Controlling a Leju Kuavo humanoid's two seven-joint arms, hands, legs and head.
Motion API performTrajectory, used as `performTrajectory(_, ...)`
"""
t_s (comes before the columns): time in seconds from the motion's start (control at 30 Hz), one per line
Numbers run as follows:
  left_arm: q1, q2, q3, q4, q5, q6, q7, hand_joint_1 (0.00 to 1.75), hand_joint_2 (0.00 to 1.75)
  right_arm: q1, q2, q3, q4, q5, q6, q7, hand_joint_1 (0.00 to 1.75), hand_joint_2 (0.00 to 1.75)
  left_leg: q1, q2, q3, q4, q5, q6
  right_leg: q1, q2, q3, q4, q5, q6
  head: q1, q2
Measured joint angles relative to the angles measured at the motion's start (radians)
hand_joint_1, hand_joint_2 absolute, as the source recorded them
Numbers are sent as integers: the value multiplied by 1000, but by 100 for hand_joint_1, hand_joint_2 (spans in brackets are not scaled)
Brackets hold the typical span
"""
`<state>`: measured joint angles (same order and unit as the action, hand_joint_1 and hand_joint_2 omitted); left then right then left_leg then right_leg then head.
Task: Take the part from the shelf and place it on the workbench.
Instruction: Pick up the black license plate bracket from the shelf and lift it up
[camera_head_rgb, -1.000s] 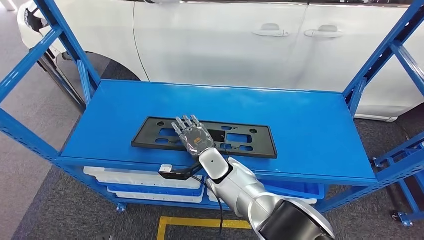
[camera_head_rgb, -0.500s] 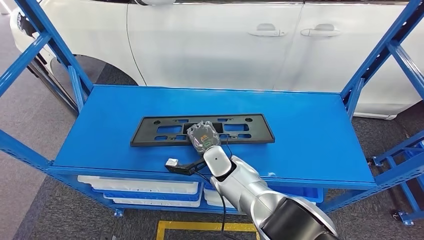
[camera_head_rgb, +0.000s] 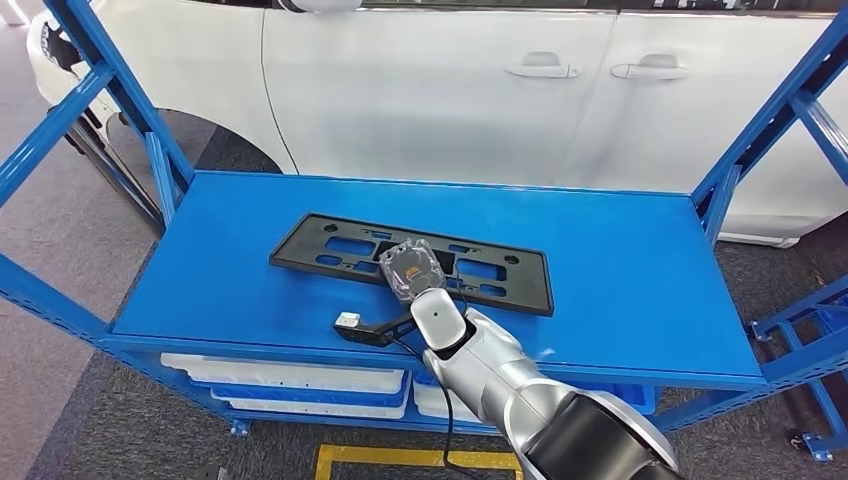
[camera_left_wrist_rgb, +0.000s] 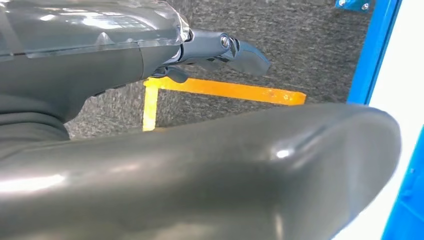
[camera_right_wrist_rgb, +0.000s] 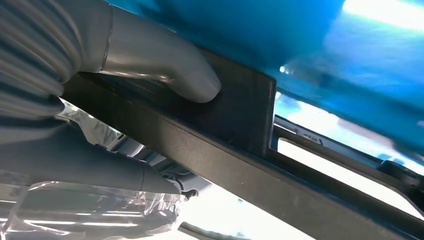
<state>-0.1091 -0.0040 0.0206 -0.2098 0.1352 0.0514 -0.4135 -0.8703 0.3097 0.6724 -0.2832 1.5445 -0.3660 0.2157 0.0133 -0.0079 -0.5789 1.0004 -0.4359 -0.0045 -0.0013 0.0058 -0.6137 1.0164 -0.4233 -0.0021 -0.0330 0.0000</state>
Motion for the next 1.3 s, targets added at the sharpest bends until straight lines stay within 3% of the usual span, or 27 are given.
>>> performTrajectory(0.13, -4, 1, 0, 0, -9, 2, 21, 0, 0, -7, 0, -6, -2, -6, -16, -4, 175, 175, 3, 2, -6, 18, -18, -22, -1, 2, 6, -13, -1, -19, 0, 0)
performTrajectory(0.2, -7, 1, 0, 0, -12, 2, 28, 0, 0, -17, 2, -12, -3, -19, -36, -12, 175, 175, 6, 2, -48, 108, -67, -31, -4, 1, 11, -19, 0, -27, 0, 0)
performTrajectory(0.27, -10, 0, 0, 0, -12, 3, 35, 0, 0, -26, 3, -25, -7, -50, -74, -33, 175, 175, 7, 2, -117, 243, -120, -38, -2, 0, 12, -18, -2, -32, 0, 0)
performTrajectory(0.3, -10, 1, 1, 0, -10, 4, 39, 0, 0, -29, 3, -34, -11, -76, -100, -53, 175, 175, 8, 2, -141, 284, -126, -39, 0, 1, 13, -17, -4, -33, 0, 0)
performTrajectory(0.33, -11, 1, 3, 0, -6, 3, 44, 0, 0, -33, 3, -47, -18, -111, -130, -84, 175, 175, 7, 2, -146, 286, -112, -38, 1, 2, 14, -16, -6, -33, 0, 0)
performTrajectory(0.37, -11, 2, 5, 0, 0, 0, 49, 0, 0, -37, 3, -64, -29, -162, -161, -130, 175, 175, 7, 2, -130, 245, -78, -36, 2, 3, 17, -15, -8, -33, 0, 0)
performTrajectory(0.43, -11, 5, 13, 0, 12, -8, 57, 0, 0, -40, 3, -120, -78, -351, -225, -308, 175, 175, 5, 3, -66, 105, -4, -27, 5, 5, 23, -12, -15, -29, 0, 0)
performTrajectory(0.47, -11, 6, 19, 0, 18, -12, 58, 0, 0, -35, 2, -158, -124, -489, -245, -430, 175, 175, 3, 3, -40, 48, 16, -22, 7, 6, 24, -10, -17, -26, 0, 0)
performTrajectory(0.53, -9, 9, 33, 0, 29, -18, 58, 0, 0, -1, -4, -238, -282, -834, -228, -675, 175, 175, -2, 1, -23, 9, 17, -13, 10, 4, 21, -9, -19, -18, 0, 0)
performTrajectory(0.6, -2, 11, 48, 0, 36, -20, 56, 0, 0, 65, -18, -303, -517, -1174, -147, -801, 175, 175, 1, -4, -23, 3, 18, -3, 9, -1, 21, -7, -25, -7, 0, 0)
performTrajectory(0.67, 12, 14, 62, 0, 45, -20, 47, 0, 0, 137, -42, -352, -773, -1438, -26, -823, 175, 175, 5, -7, -19, -4, 20, 9, 8, -3, 6, 33, -58, 6, 0, 0)
performTrajectory(0.77, 36, 20, 86, 0, 58, -23, 26, 0, 0, 253, -95, -395, -1092, -1710, 231, -829, 175, 175, 5, -6, -18, -6, 17, 19, 3, -4, -86, 222, -149, 18, 0, 0)
performTrajectory(0.8, 43, 22, 93, 0, 60, -24, 20, 0, 0, 295, -110, -402, -1176, -1773, 316, -834, 175, 175, 5, -5, -17, -6, 15, 20, 1, -4, -112, 269, -159, 20, 0, 0)
performTrajectory(0.83, 47, 23, 99, 1, 60, -23, 15, 0, 0, 333, -122, -406, -1247, -1824, 392, -839, 175, 175, 5, -4, -15, -5, 12, 19, -2, -4, -122, 281, -149, 22, 0, 0)
performTrajectory(0.87, 50, 24, 105, 1, 61, -22, 12, 0, 0, 366, -130, -409, -1303, -1865, 453, -841, 175, 175, 5, -4, -13, -3, 10, 18, -5, -4, -110, 250, -120, 23, 0, 0)
performTrajectory(0.93, 52, 24, 112, 1, 61, -18, 8, 0, 0, 415, -142, -411, -1385, -1930, 552, -842, 175, 175, 5, -4, -7, 2, 2, 12, -9, -5, -46, 114, -50, 21, 0, 0)
performTrajectory(1.0, 52, 24, 118, 1, 60, -15, 6, 0, 0, 455, -148, -409, -1435, -1960, 617, -845, 175, 175, 2, -4, -4, 6, -5, 2, -8, -5, -1, 18, -19, 13, 0, 0)
performTrajectory(1.1, 53, 25, 127, 1, 56, -12, 5, 0, 0, 515, -155, -392, -1472, -1954, 678, -854, 175, 175, 2, -3, 0, 6, -10, -16, -5, -3, 7, 3, -19, -4, 0, 0)
performTrajectory(1.17, 54, 25, 128, 1, 48, -11, 7, 0, 0, 553, -161, -364, -1487, -1929, 720, -875, 175, 175, 4, 0, -11, 36, -35, -27, -8, -4, 10, -3, -15, -18, 0, 0)
performTrajectory(1.3, 55, 27, 129, 1, 38, -11, 17, 0, 0, 624, -170, -318, -1517, -1865, 789, -906, 175, 175, 5, 2, -107, 266, -158, -37, -3, -8, 9, -3, -11, -30, 0, 0)
